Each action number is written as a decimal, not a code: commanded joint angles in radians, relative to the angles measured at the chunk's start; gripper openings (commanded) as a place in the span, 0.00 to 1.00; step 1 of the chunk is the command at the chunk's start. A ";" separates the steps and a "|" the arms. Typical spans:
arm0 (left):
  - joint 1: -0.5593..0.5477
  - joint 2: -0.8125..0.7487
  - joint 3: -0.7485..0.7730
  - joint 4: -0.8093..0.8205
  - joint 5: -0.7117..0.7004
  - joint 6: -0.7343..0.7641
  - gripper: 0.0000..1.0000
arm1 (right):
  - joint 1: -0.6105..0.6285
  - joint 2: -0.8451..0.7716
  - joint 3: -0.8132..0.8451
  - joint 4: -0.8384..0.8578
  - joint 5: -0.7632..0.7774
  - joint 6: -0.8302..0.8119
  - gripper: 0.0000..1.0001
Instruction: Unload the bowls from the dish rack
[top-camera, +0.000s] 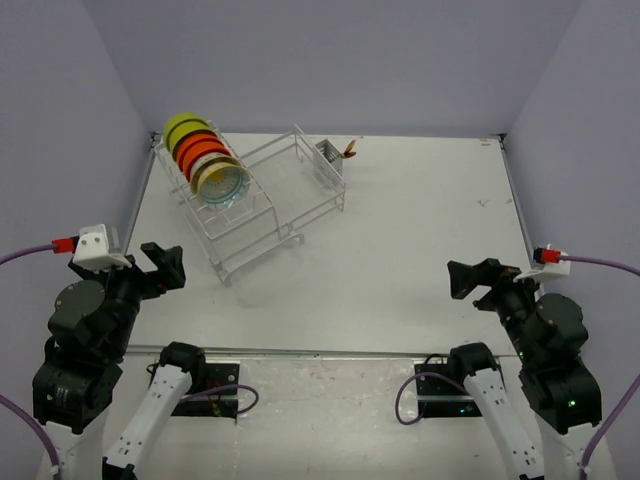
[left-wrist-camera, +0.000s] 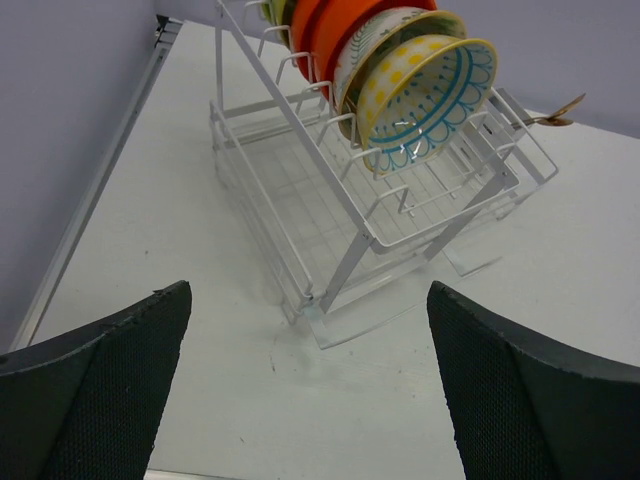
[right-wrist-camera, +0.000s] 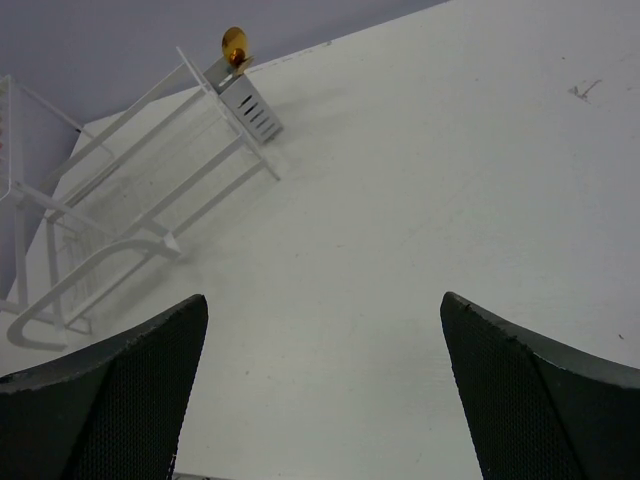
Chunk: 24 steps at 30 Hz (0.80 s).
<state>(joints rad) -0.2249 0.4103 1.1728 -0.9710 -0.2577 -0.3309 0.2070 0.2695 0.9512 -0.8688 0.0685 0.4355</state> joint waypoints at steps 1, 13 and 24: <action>-0.004 0.021 0.045 -0.006 -0.011 -0.010 1.00 | -0.004 0.007 -0.005 0.025 0.047 0.014 0.99; 0.004 0.257 0.131 0.005 0.003 0.044 1.00 | -0.004 0.057 -0.060 0.091 -0.064 0.017 0.99; -0.218 0.712 0.619 -0.061 -0.269 0.151 1.00 | -0.004 0.207 -0.098 0.162 -0.130 -0.024 0.99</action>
<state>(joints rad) -0.3195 1.0828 1.6661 -0.9874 -0.3786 -0.2420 0.2070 0.4477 0.8314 -0.7620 -0.0383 0.4347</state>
